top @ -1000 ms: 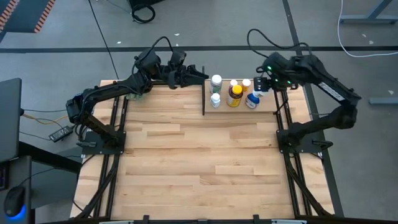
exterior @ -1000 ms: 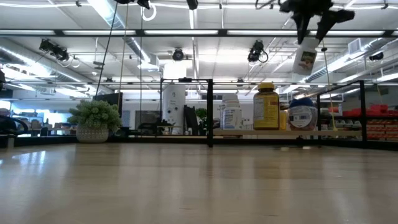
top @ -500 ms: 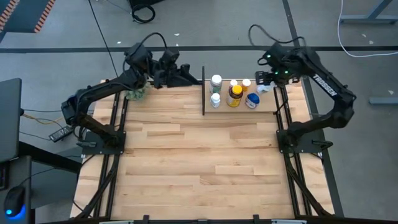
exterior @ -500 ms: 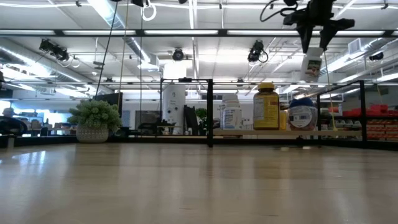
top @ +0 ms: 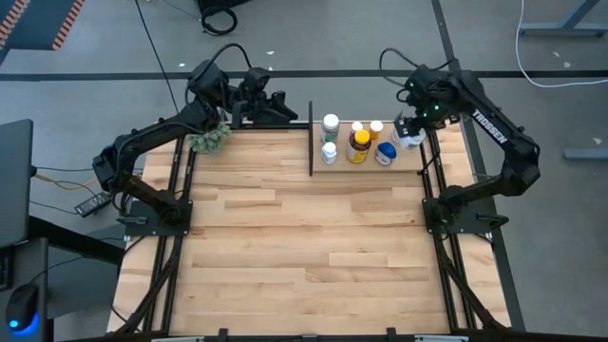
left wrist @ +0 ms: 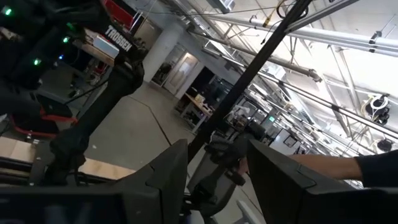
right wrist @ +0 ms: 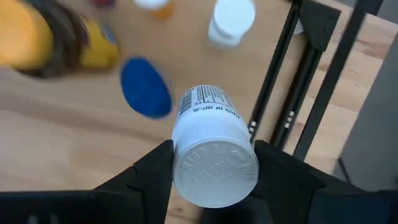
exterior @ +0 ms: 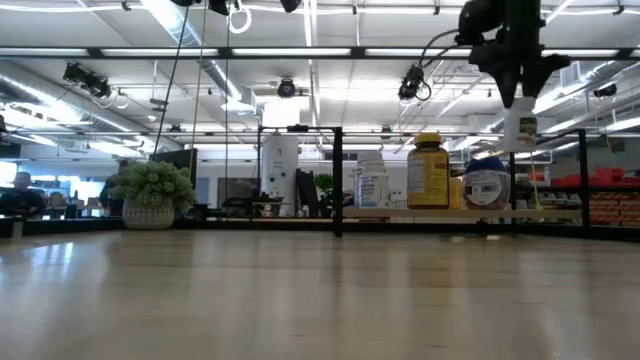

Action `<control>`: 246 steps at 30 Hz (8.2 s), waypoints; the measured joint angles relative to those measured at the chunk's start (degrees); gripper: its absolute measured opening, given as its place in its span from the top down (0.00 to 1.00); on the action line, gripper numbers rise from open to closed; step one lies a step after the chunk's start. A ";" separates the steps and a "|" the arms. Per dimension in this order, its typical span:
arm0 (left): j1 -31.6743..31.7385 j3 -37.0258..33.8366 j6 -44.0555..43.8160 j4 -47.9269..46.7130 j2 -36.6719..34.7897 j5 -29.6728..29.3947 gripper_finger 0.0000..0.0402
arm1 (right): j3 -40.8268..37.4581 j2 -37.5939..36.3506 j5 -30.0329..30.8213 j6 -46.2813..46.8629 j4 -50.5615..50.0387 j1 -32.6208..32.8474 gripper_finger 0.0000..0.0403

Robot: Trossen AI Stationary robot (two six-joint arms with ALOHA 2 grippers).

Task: Pick and place medicine bottles onto shelf by color
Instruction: Put the white pill bottle on the shelf, then return to Home Position

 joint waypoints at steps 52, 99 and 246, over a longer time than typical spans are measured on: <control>-0.04 0.00 1.75 -2.64 0.09 -1.45 0.57 | -19.17 -0.03 2.18 -64.15 14.94 3.30 0.47; -0.05 0.00 1.53 -3.00 0.09 -1.83 0.57 | -23.88 0.02 2.43 -64.91 19.97 -2.67 0.40; -24.79 -77.37 55.56 -27.55 -83.14 -54.28 0.93 | -79.85 -62.25 7.61 1.84 118.64 57.37 0.98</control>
